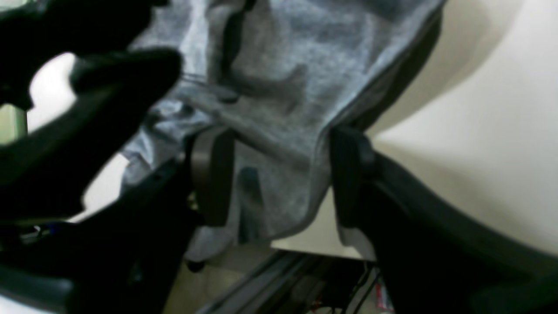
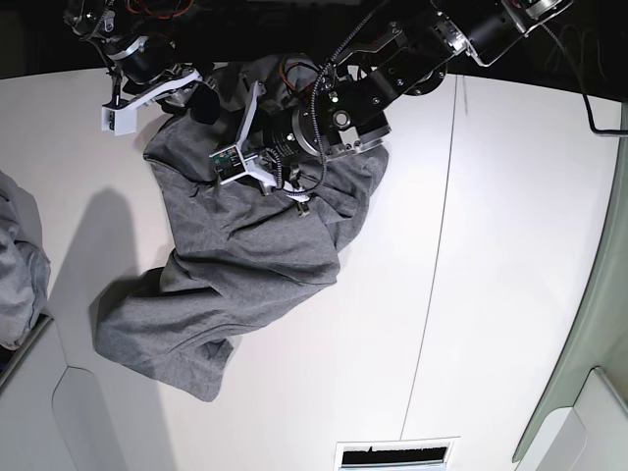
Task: Layout the t-shirt on the table in an organized manner, then fold the t-shirt properly
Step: 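Grasp the shirt's bunched middle with both grippers close together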
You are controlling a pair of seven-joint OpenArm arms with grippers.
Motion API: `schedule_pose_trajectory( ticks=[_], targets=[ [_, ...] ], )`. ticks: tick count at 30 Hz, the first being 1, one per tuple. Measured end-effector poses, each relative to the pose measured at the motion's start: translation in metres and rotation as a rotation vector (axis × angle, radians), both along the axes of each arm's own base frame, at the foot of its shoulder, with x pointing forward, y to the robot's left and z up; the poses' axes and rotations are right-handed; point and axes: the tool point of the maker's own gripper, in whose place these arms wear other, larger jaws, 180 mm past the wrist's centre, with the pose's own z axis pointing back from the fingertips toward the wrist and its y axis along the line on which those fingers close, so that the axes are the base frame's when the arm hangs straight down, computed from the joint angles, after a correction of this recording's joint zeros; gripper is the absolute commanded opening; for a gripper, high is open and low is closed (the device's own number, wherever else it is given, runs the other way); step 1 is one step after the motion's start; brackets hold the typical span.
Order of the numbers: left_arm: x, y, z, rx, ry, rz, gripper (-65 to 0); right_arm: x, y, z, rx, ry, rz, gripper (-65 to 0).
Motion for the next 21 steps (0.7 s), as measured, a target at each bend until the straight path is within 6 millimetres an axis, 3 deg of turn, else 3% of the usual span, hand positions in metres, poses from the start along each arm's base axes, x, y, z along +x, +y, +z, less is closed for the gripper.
schedule_pose_trajectory(
  ticks=[6,15,19,21],
  targets=[
    [0.011,0.015,-0.019,0.054,-0.041,0.055,-39.7,-0.001,-0.001,-0.001,-0.011,0.004,0.005,-30.3],
    [0.012,0.003,-0.013,0.024,-0.056,0.049,-40.1,-0.001,-0.001,-0.001,-0.010,0.003,0.004,-30.3],
    [0.010,-0.007,-0.016,0.007,-0.041,0.048,-54.9,-0.001,-0.001,-0.001,-0.011,0.003,0.004,-30.3],
    [0.008,-0.009,-0.021,0.003,-0.029,0.048,-56.7,-0.001,-0.001,-0.001,-0.010,0.003,0.005,-30.3]
  ],
)
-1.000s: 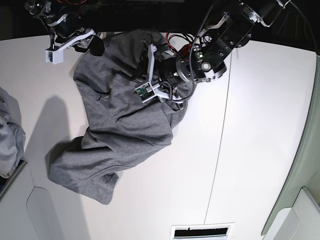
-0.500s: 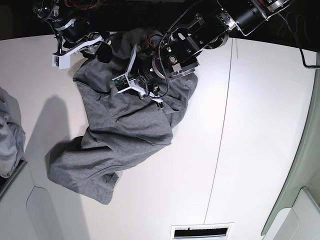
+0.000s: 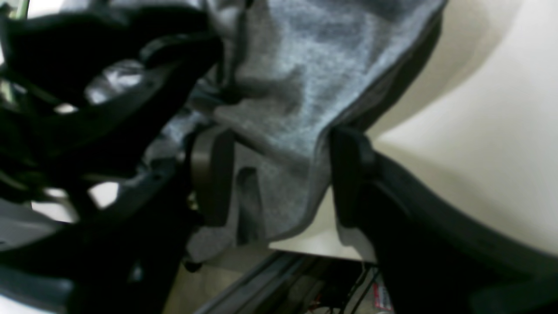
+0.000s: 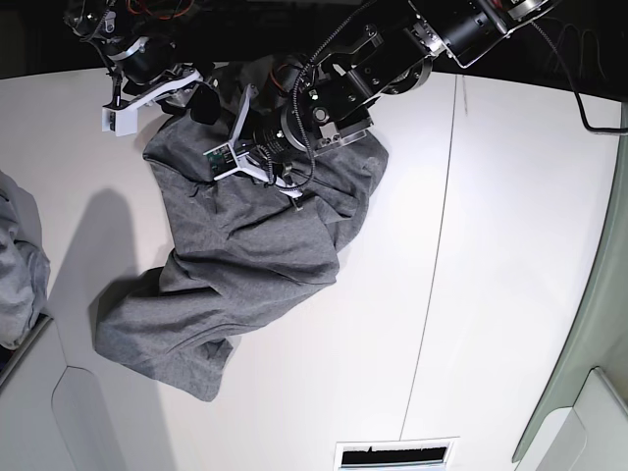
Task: Layout the t-shirt on the table in an organized manner, then fold the t-shirt properly
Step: 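Grasp the shirt's bunched middle with both grippers close together, then regrasp the shirt fabric with the left gripper near the right gripper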
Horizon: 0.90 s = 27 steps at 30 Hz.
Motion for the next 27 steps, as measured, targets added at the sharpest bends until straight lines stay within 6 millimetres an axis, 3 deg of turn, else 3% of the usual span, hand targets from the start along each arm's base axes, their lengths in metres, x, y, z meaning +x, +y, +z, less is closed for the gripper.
schedule_pose_trajectory(
  ticks=[3,5,8,12,19,27],
  targets=[
    [-0.001,0.001,-0.010,0.028,-0.004,-0.007,-57.3,0.000,0.000,0.000,0.000,0.000,0.000,-30.3],
    [-0.002,0.003,-0.014,0.043,-0.008,-0.012,-65.0,0.000,0.000,0.000,0.000,0.000,0.000,-30.3],
    [0.000,0.004,-0.014,0.044,-0.011,-0.002,-65.0,0.000,0.000,0.000,0.000,-0.001,-0.001,-30.3],
    [0.017,0.013,-0.008,0.076,-0.090,0.065,-65.0,0.002,-0.001,0.001,-0.002,-0.010,-0.007,-30.3],
    [0.041,0.027,0.056,0.024,-0.236,0.079,-65.0,0.002,-0.003,0.001,-0.016,-0.015,-0.007,-30.3],
    [0.045,0.062,0.084,0.047,-0.328,0.061,-65.0,0.004,-0.014,-0.002,-0.082,-0.019,-0.034,-30.3]
  ],
)
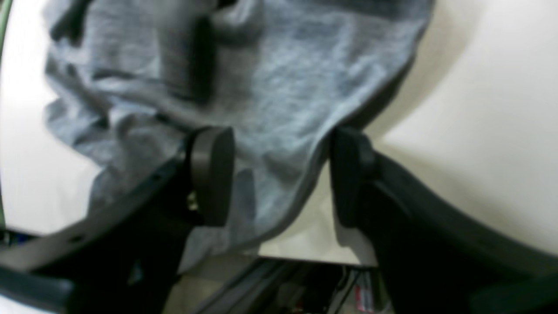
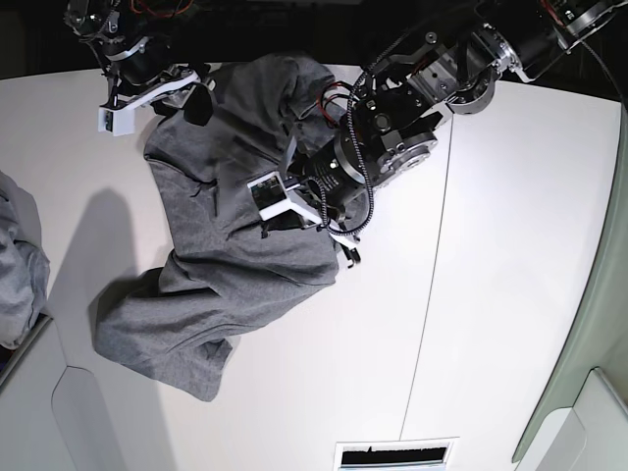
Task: Layout the t-shirt on the table in an organized manner, then fold the t-shirt properly
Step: 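Regrasp the shirt fabric with the left gripper near the right gripper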
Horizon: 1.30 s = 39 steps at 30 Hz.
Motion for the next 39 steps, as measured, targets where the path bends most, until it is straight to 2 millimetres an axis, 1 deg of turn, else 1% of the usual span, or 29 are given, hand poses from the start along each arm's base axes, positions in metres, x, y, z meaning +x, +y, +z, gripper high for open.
schedule_pose_trajectory(
  ticks=[3,5,7,8,9,11,12,13,14,15,17,21,22,25,28,29,30,32,33,34,35,38,39],
  targets=[
    [0.010,0.012,0.007,-0.003,-0.016,0.027,-65.0,0.007,-0.001,0.003,-0.004,-0.019,-0.005,-30.5],
    [0.013,0.021,0.007,-0.009,0.004,0.041,-65.0,0.011,-0.001,0.005,-0.004,-0.030,-0.006,-30.5],
    [0.000,0.017,-0.003,0.014,0.074,-0.046,-65.0,0.014,-0.001,0.006,-0.007,-0.034,-0.004,-30.5],
    [-0.010,0.013,-0.008,0.011,0.117,-0.089,-65.0,0.013,-0.001,0.005,-0.007,-0.034,-0.004,-30.5],
    [-0.020,0.007,-0.012,-0.001,0.153,-0.123,-63.5,0.012,-0.001,0.005,-0.008,-0.031,-0.003,-30.5],
    [-0.038,-0.006,-0.016,-0.033,0.214,-0.179,-48.4,0.011,-0.002,0.004,-0.015,-0.026,0.000,-30.5],
    [-0.043,-0.013,-0.016,-0.047,0.225,-0.191,-41.2,0.010,-0.002,0.003,-0.017,-0.024,0.001,-30.5],
    [-0.046,-0.019,-0.015,-0.051,0.225,-0.199,-36.3,0.010,-0.003,0.003,-0.024,-0.022,0.004,-30.5],
    [-0.048,-0.027,-0.014,-0.063,0.225,-0.206,-34.9,0.009,-0.003,0.002,-0.030,-0.020,0.006,-30.5],
    [-0.048,-0.033,-0.015,-0.071,0.221,-0.201,-34.9,0.009,-0.003,0.002,-0.032,-0.019,0.007,-30.5],
    [-0.042,-0.039,-0.027,-0.057,0.213,-0.151,-34.9,0.010,-0.003,0.002,-0.036,-0.020,0.009,-30.5],
    [-0.040,-0.045,-0.067,0.034,0.249,-0.128,-34.9,0.010,-0.004,0.002,-0.037,-0.019,0.009,-30.5],
    [-0.040,-0.046,-0.073,0.041,0.251,-0.128,-34.9,0.010,-0.004,0.002,-0.037,-0.019,0.009,-30.5],
    [-0.041,-0.049,-0.085,0.046,0.262,-0.131,-34.9,0.010,-0.003,0.002,-0.035,-0.018,0.010,-30.5],
    [-0.041,-0.050,-0.090,0.038,0.266,-0.121,-35.4,0.010,-0.003,0.002,-0.035,-0.017,0.010,-30.5],
    [-0.036,-0.046,-0.090,0.035,0.256,-0.085,-38.7,0.010,-0.003,0.002,-0.036,-0.017,0.011,-30.5],
    [-0.033,-0.044,-0.090,0.036,0.243,-0.067,-44.5,0.010,-0.003,0.002,-0.036,-0.017,0.010,-30.5],
    [-0.025,-0.040,-0.087,0.047,0.204,-0.035,-59.6,0.010,-0.003,0.002,-0.036,-0.017,0.010,-30.6],
    [-0.022,-0.038,-0.086,0.049,0.190,-0.021,-65.0,0.010,-0.003,0.002,-0.036,-0.017,0.010,-31.1],
    [-0.020,-0.037,-0.085,0.053,0.181,-0.016,-65.0,0.010,-0.003,0.002,-0.036,-0.017,0.010,-34.1],
    [-0.020,-0.037,-0.085,0.051,0.182,-0.014,-65.0,0.010,-0.003,0.002,-0.035,-0.017,0.010,-39.6],
    [-0.020,-0.037,-0.085,0.052,0.181,-0.014,-65.0,0.012,-0.005,0.004,-0.038,-0.035,0.001,-65.0],
    [-0.017,-0.035,-0.084,0.060,0.169,-0.014,-65.0,0.013,-0.006,0.005,-0.043,-0.042,-0.002,-65.0]
  ],
)
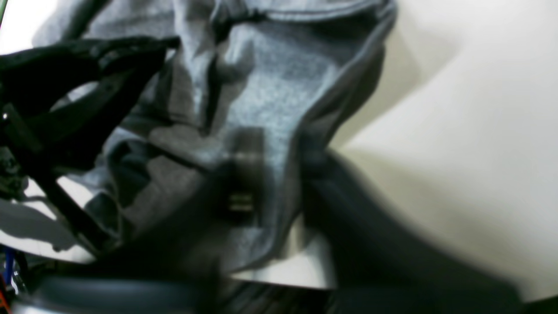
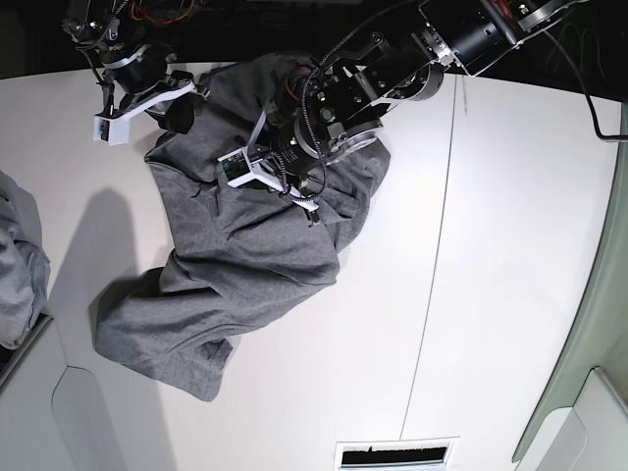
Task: Layout the t-shirt on the table in an organized manner, then fold the t-shirt properly
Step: 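Regrasp the shirt fabric with the left gripper near the right gripper, then pull the shirt apart, left gripper dragging its edge away from right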
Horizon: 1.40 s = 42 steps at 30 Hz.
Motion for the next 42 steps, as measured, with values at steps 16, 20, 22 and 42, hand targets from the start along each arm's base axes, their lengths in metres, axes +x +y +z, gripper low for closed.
schedule_pose_trajectory(
  ticks=[16,20,22,42],
  targets=[
    [0.072,0.076,0.019,0.126,-0.080,0.079,-65.0,0.005,-0.019,0.002,-0.116,-0.021,0.084,-65.0],
    [0.083,0.092,0.033,0.105,-0.103,0.191,-58.4,0.006,-0.018,0.003,-0.102,-0.027,0.079,-48.8],
    [0.088,0.094,0.053,0.017,-0.081,0.230,-58.4,0.006,-0.019,0.003,-0.101,-0.028,0.078,-47.3],
    [0.038,0.116,0.026,-0.448,0.494,0.379,-34.4,0.007,-0.017,0.005,-0.084,-0.034,0.072,-47.3]
  ],
)
